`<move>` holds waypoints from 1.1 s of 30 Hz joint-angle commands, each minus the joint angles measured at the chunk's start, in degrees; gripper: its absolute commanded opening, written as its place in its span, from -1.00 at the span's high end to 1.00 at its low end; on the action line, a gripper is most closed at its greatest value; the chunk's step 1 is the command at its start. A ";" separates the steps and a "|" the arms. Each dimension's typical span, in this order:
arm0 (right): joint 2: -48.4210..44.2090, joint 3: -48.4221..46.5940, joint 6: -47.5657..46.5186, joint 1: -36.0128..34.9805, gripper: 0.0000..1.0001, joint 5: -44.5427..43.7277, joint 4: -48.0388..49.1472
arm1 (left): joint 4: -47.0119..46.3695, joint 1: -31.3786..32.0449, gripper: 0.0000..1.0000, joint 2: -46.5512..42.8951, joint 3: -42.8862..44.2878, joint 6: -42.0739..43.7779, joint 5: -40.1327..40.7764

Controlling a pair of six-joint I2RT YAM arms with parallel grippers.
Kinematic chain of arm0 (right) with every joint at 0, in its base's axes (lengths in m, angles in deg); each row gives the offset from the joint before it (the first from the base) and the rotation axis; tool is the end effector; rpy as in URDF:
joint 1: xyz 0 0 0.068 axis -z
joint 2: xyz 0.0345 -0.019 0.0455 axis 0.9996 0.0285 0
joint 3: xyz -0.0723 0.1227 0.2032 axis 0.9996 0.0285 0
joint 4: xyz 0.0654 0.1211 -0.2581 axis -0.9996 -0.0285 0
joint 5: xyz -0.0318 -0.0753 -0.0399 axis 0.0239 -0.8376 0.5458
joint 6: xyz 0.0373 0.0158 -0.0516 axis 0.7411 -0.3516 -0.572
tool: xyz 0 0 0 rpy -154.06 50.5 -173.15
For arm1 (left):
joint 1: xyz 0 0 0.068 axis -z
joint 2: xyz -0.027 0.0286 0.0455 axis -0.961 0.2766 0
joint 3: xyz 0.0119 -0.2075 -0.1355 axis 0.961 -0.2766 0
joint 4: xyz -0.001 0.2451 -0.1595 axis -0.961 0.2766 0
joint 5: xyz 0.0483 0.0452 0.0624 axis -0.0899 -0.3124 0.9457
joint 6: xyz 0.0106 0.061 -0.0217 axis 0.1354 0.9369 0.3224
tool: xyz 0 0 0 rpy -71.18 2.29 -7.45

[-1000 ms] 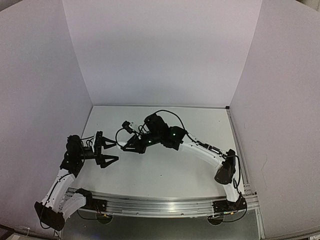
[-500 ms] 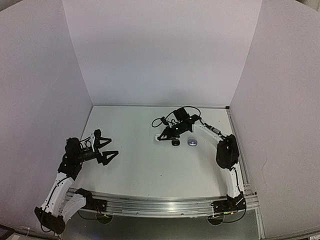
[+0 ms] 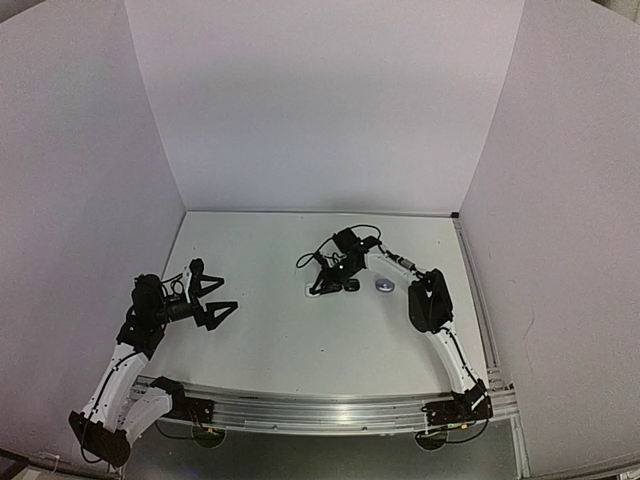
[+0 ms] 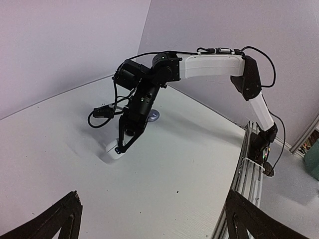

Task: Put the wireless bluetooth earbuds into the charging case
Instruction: Place the charging case with the earbuds at the center of the board.

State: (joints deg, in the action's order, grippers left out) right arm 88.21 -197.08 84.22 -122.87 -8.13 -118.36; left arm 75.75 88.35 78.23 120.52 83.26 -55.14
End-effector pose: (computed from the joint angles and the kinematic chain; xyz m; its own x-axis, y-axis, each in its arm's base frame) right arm 0.4330 0.3370 0.1105 -0.9053 -0.3601 -0.2252 -0.4132 0.6243 0.6630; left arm 0.2171 -0.0953 0.2910 -0.2691 0.0476 -0.9619 0.8533 0.4750 -0.2152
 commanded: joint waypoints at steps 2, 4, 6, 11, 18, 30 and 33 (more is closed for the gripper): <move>4.26 -5.63 1.38 0.28 0.98 0.07 -1.01 | -2.43 -0.26 -0.99 0.35 -0.64 -0.41 0.41; 5.41 -6.30 1.78 0.42 0.93 -0.49 -0.97 | -2.43 -0.23 -0.99 0.45 -0.46 -0.27 0.54; 5.81 -6.36 1.79 0.49 0.87 -1.76 -0.96 | -2.31 -0.26 -0.99 0.41 -0.41 -0.15 0.67; 7.34 -8.00 1.87 0.78 0.57 -2.82 -0.94 | -2.33 -0.25 -0.99 0.48 -0.58 -0.23 0.79; 7.08 -8.31 2.44 0.83 0.16 -7.56 -0.84 | -2.44 -0.26 -0.99 0.30 -0.84 -0.38 0.94; 2.83 -6.99 6.52 0.54 -0.06 -14.25 -0.74 | -2.87 -0.25 -0.99 -0.15 -1.09 -0.76 1.20; 0.58 -6.14 7.12 0.26 -0.32 -16.61 -0.75 | -2.75 -0.26 -0.99 -0.24 -1.04 -0.54 1.40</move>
State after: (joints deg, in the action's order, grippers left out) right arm 93.54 -204.36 89.68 -122.31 -17.58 -117.63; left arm 75.26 88.35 78.62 119.49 83.06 -54.17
